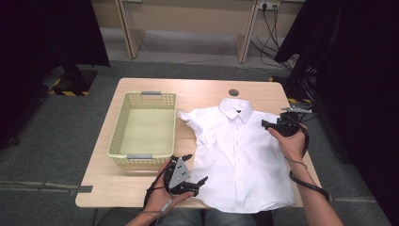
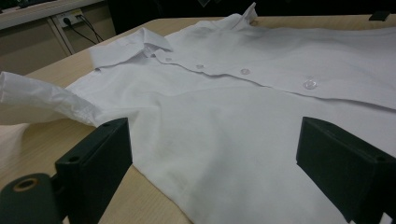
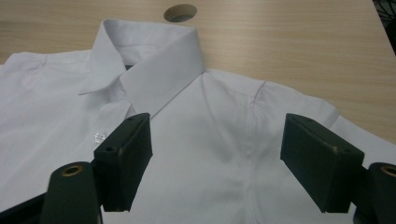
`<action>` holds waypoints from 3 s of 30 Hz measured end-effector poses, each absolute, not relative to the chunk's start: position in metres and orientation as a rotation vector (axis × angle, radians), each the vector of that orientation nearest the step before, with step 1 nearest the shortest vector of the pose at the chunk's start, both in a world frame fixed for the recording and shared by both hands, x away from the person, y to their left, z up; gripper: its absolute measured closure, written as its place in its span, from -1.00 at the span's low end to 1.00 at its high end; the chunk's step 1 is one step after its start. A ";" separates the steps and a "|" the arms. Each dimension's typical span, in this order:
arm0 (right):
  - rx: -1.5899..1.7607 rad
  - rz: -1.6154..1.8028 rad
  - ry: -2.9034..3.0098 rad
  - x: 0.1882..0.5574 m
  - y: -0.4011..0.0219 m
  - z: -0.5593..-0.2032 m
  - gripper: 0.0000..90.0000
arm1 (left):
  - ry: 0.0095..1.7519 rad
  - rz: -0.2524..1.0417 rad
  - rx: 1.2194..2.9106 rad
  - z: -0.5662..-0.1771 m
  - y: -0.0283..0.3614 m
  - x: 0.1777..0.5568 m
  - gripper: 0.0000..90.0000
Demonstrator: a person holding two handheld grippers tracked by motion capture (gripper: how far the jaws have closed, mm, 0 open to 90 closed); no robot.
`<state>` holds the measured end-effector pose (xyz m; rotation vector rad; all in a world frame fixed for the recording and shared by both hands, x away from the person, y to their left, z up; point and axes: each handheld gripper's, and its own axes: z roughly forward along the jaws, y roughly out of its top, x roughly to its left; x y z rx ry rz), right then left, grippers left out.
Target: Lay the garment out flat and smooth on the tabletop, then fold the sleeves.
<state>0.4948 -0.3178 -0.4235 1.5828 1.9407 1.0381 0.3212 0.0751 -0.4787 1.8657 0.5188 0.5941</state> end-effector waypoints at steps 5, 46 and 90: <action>1.604 1.040 1.914 0.491 -0.324 -0.423 -0.44 | 0.522 0.588 1.862 -0.479 0.076 0.322 -0.78; 1.678 0.932 1.863 0.502 -0.358 -0.429 -0.39 | 0.520 0.594 1.862 -0.479 0.075 0.321 -0.78; 1.688 0.746 1.854 0.508 -0.378 -0.466 0.62 | 0.514 0.601 1.860 -0.479 0.075 0.320 -0.79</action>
